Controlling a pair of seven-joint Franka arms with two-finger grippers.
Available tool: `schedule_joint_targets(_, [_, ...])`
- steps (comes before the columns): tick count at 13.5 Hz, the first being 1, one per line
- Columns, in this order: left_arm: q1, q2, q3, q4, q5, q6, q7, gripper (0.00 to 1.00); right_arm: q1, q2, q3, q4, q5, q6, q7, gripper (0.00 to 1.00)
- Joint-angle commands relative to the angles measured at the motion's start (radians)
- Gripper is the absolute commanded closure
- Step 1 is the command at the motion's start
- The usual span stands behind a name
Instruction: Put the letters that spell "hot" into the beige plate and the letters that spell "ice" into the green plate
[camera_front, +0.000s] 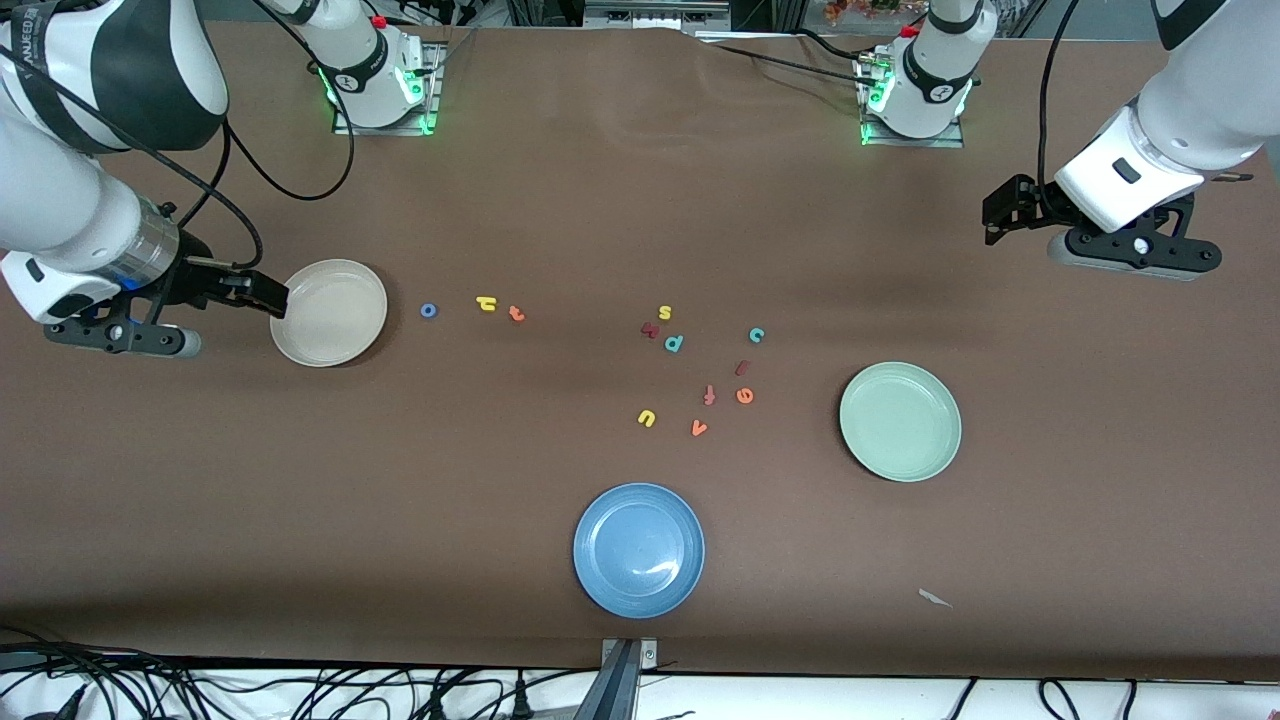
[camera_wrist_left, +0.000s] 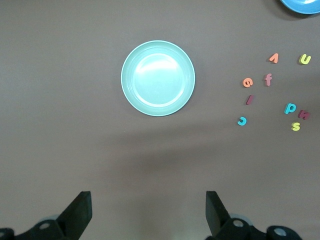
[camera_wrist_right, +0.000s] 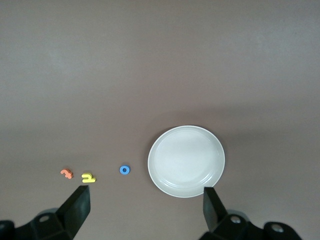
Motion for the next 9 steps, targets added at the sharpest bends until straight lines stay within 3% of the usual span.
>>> schedule_joint_targets(1, [0.002, -0.016, -0.003, -0.013, 0.024, -0.006, -0.010, 0.00, 0.000, -0.007, 0.000, 0.005, 0.014, -0.016, 0.008, 0.00])
schedule_joint_targets(9, [0.002, -0.014, -0.001, -0.007, 0.022, -0.008, -0.012, 0.00, -0.003, -0.007, -0.002, 0.005, 0.017, -0.012, 0.010, 0.00])
